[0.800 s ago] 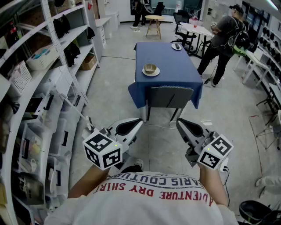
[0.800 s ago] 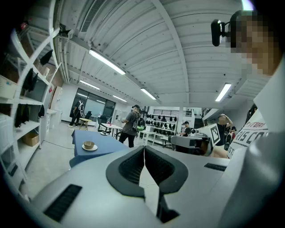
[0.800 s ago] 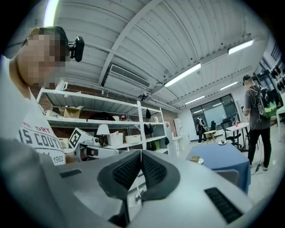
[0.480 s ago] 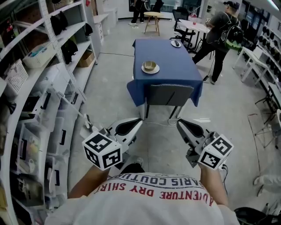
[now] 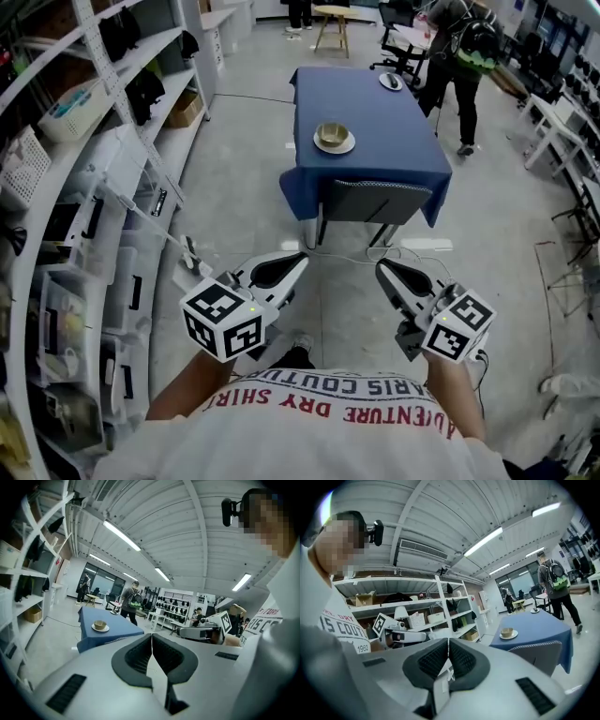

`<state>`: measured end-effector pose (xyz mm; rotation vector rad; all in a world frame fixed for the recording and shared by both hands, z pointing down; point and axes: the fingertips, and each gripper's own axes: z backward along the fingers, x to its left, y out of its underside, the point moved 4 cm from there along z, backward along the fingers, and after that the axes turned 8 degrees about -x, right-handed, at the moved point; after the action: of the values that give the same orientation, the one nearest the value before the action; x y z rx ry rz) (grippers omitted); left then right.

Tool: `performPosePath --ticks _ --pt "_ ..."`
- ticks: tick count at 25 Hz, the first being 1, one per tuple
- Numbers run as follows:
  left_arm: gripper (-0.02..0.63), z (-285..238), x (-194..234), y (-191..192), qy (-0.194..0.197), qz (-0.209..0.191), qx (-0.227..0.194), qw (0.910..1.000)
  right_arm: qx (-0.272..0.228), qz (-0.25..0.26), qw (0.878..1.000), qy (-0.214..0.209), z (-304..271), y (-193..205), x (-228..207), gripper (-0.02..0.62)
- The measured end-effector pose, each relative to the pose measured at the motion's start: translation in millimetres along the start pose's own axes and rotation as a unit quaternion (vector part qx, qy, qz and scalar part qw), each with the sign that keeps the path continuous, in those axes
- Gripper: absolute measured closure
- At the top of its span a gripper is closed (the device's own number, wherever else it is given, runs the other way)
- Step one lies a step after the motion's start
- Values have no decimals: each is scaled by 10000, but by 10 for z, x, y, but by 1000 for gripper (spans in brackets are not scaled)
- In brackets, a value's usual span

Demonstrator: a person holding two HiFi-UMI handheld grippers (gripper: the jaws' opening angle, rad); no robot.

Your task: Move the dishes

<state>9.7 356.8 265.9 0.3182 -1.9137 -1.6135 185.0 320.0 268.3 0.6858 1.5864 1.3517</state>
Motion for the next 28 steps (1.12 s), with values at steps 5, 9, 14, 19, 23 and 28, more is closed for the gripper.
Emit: performPosePath --ticks 5,9,14,19,23,28 --pt "578 -264 431 -102 21 59 170 9998 45 -197 9998 24 -381 -1 -294 571" --pt "578 -459 815 -151 82 116 322 9994 72 -228 9996 155 -709 -7 -521 569" --pt "578 -661 1198 -217 229 111 435 9987 63 -229 9992 336 -1022 -16 -740 571" --pt "578 -829 1475 -179 304 207 512 9980 -80 -203 9979 611 -1115 3 -920 569" --pt "578 -985 1540 -156 414 284 501 9975 38 -107 9969 779 -1125 39 -1058 569" --pt "578 -1228 1670 -184 460 253 493 9974 -40 -19 9970 776 -1277 -41 -1361 569"
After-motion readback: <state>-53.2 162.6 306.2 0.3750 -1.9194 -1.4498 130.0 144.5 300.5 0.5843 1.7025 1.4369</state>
